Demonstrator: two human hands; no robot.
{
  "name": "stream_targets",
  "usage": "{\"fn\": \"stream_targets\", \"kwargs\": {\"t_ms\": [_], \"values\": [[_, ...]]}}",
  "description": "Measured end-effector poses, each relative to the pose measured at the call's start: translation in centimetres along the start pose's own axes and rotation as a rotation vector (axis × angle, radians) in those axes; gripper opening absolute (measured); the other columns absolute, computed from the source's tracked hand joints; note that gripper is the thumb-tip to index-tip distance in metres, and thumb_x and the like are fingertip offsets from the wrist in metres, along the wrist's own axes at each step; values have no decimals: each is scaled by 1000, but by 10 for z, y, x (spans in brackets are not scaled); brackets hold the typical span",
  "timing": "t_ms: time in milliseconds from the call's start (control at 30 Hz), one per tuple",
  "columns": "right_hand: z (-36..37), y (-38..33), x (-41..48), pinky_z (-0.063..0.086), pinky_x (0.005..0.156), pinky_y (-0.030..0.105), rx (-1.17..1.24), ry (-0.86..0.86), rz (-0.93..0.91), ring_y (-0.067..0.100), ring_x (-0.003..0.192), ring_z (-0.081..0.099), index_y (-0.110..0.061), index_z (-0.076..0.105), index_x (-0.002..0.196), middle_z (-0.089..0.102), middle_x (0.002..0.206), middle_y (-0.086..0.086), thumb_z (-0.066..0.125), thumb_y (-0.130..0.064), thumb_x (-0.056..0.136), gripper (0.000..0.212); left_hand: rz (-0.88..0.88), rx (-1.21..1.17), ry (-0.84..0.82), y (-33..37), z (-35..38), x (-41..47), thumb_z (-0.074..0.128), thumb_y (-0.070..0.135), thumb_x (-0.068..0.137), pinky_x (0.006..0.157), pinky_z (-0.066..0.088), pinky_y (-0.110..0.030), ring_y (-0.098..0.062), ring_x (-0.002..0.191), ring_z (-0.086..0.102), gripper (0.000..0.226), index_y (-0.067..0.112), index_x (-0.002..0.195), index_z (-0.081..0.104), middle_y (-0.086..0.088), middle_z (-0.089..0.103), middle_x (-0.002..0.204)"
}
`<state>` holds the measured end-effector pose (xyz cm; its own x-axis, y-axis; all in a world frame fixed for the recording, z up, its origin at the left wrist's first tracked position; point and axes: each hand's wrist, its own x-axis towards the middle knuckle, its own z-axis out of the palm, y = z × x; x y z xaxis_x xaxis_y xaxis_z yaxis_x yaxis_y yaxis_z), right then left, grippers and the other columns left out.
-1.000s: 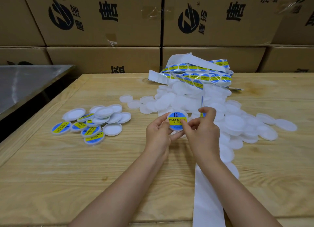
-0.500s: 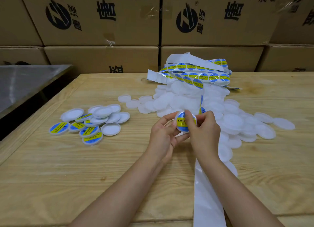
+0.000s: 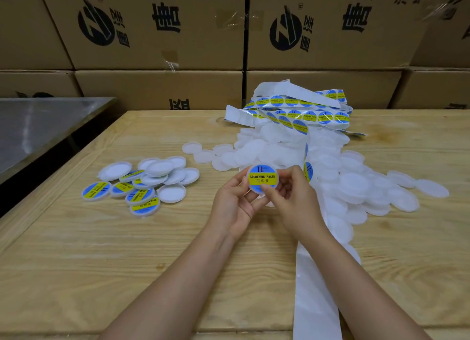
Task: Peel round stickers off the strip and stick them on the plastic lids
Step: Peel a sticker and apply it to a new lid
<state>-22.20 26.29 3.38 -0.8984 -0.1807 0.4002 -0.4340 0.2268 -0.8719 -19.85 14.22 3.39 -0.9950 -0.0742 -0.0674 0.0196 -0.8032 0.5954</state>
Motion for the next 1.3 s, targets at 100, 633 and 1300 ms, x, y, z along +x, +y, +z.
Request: {"fn": "stream_targets", "kwargs": {"t_ms": [100, 633, 1300], "values": [[-5, 2, 1, 45, 60, 17, 53, 68, 19, 3, 65, 56, -23, 54, 78, 61, 70, -9, 63, -14, 88, 17, -22, 22, -41, 1, 0, -1, 42, 1, 94, 69, 58, -43, -32, 92, 69, 20, 0, 107, 57, -19, 70, 100], [8, -2, -4, 39, 53, 6, -65, 275, 157, -11, 65, 55, -22, 41, 86, 57, 71, -11, 75, -42, 73, 41, -24, 113, -79, -12, 9, -5, 46, 5, 93, 62, 58, -32, -24, 78, 71, 22, 11, 109, 60, -10, 73, 93], [-34, 15, 12, 28, 76, 22, -370, 386, 139, 19, 95, 45, -4, 47, 123, 52, 114, 14, 55, -18, 91, 35, 871, 1469, 823, 87, -80, 9, 49, 13, 95, 81, 38, -31, -29, 101, 56, 18, 4, 107, 59, -12, 65, 106]]}}
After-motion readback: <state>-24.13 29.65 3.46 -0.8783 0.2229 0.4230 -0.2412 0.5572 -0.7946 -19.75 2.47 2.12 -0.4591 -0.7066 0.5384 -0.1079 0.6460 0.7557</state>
